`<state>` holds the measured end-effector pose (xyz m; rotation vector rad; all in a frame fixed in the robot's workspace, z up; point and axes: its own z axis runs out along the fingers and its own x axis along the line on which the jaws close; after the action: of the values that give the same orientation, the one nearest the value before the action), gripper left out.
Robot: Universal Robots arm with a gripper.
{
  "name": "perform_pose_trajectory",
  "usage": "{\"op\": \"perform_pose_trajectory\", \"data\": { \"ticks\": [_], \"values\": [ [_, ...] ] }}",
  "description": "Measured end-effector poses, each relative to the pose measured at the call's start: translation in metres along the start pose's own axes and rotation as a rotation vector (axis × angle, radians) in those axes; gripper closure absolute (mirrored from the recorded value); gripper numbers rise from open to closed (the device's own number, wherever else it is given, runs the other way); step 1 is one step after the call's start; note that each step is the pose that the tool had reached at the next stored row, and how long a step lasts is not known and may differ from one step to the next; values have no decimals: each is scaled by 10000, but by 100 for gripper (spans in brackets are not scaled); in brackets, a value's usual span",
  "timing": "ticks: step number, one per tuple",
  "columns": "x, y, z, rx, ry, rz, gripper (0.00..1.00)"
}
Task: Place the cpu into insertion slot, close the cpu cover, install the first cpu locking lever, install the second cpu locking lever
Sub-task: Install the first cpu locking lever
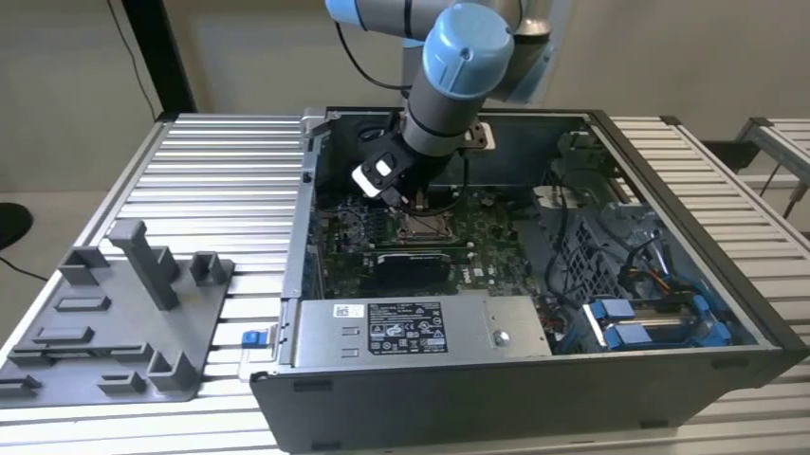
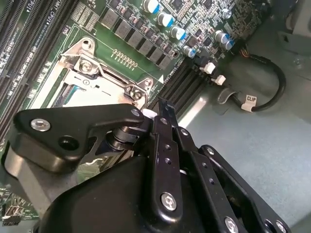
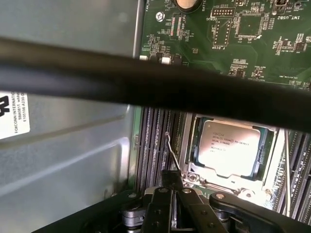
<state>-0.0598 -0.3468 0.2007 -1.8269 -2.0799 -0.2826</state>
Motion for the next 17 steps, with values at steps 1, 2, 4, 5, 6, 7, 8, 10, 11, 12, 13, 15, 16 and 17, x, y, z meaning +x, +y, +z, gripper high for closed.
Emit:
{"op": "perform_pose_trajectory", "data": {
  "ticks": [1,2,4,5,6,7,8,10,11,12,13,15,16,17],
  "values": [
    [-1,0,2,1,-1,0,100],
    [-2,1,3,1,-1,-1,100],
    [-3,2,7,1,0,0,100],
    [-4,2,9,2,-1,0,100],
    [-5,4,10,1,-1,0,100],
    [-5,6,11,2,-2,0,100],
    [-6,12,11,2,-3,-1,100],
    [-9,32,10,2,-1,0,100],
    [-11,44,9,2,-1,0,100],
    [-12,55,9,1,0,-1,100],
    [-14,66,8,1,-1,0,100],
    [-17,85,8,1,-2,0,100],
    [-18,93,8,2,-2,1,100],
    [-19,101,8,2,-3,1,100]
  ]
}}
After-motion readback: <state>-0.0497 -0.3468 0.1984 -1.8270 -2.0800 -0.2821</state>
